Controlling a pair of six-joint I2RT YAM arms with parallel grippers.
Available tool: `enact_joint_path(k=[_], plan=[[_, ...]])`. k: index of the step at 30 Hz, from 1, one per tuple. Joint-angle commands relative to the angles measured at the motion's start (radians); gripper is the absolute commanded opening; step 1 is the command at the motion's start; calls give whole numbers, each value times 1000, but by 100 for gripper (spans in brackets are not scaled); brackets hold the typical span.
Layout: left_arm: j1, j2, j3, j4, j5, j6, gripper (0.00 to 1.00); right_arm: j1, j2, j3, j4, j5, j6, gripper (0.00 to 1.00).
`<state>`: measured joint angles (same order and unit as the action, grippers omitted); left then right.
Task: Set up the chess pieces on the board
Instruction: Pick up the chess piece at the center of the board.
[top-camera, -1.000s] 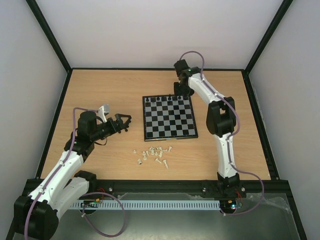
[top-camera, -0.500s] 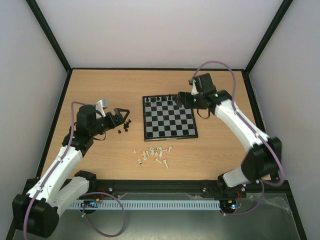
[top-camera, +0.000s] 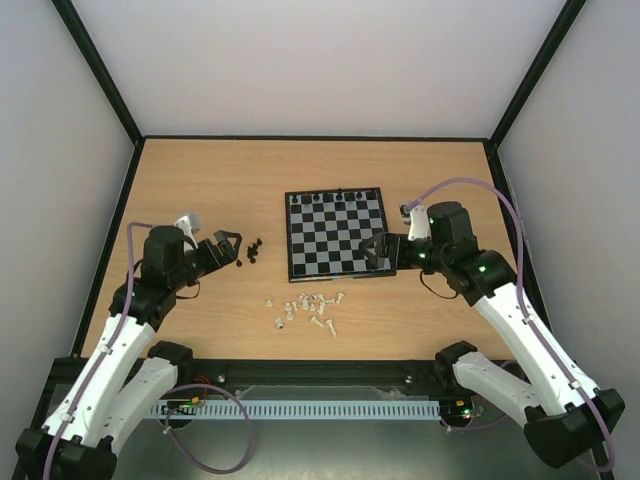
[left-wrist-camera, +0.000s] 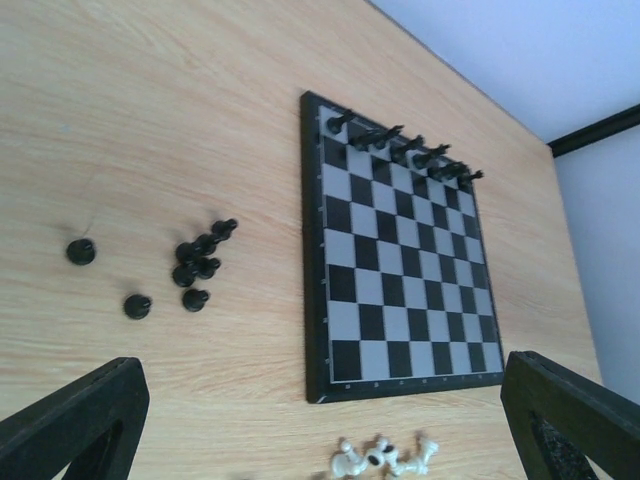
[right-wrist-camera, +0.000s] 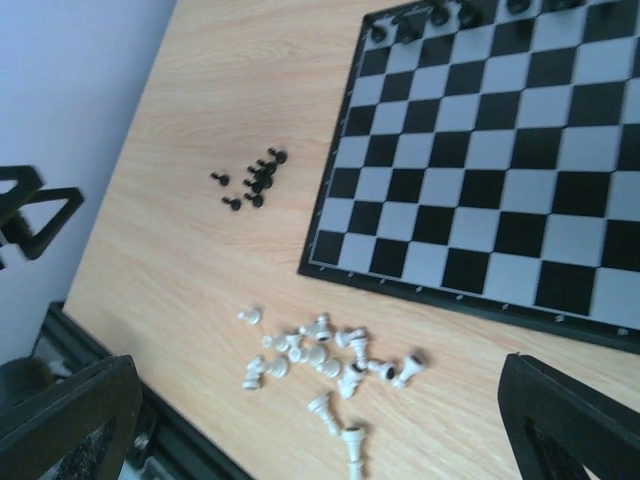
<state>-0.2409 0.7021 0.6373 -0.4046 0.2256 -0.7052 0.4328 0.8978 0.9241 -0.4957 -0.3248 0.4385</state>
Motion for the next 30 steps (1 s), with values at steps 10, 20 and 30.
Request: enact_joint_path(k=[10, 20, 30], plan=[[14, 283, 157, -74, -270, 15, 99, 6, 193, -7, 124, -166, 52, 87], [28, 525, 128, 27, -521, -47, 100, 142, 432, 113, 193, 45, 42, 78], [28, 691, 97, 151, -488, 6, 65, 164, 426, 56, 184, 89, -15, 76]])
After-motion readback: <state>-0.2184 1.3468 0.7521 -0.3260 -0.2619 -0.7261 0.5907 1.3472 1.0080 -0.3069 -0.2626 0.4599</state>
